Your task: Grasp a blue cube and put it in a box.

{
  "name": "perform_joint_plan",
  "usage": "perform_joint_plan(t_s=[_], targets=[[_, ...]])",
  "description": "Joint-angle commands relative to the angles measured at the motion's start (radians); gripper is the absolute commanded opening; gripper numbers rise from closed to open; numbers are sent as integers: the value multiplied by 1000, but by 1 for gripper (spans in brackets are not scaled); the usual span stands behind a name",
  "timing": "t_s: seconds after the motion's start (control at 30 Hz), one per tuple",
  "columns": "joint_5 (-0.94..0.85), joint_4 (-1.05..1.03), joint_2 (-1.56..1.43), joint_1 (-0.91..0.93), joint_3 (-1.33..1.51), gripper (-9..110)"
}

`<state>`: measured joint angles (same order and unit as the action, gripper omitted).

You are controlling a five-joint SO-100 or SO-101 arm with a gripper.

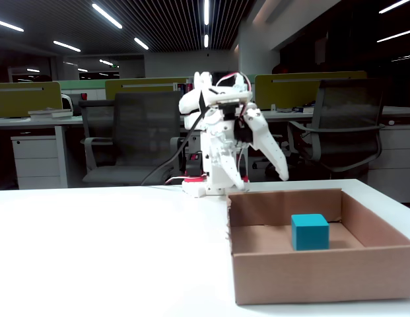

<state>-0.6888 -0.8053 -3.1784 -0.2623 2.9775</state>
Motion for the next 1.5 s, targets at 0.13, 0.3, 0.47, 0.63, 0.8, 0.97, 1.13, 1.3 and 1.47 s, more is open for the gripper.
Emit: perform_joint_plan(t_s=[0.13, 0.3, 0.47, 0.63, 0.8, 0.97, 1.13, 1.3, 1.47], targets=[[-3, 5, -5, -12, -6, 25], [-5, 6, -5, -11, -6, 25], [-5, 5, -5, -12, -6, 25], [2, -41, -5, -15, -6, 25], [2, -60, -5, -18, -6, 25], [3, -72, -5, -20, -6, 25], [3, -67, -5, -20, -6, 25], [3, -60, -5, -20, -6, 25], [3, -58, -5, -32, -6, 25]])
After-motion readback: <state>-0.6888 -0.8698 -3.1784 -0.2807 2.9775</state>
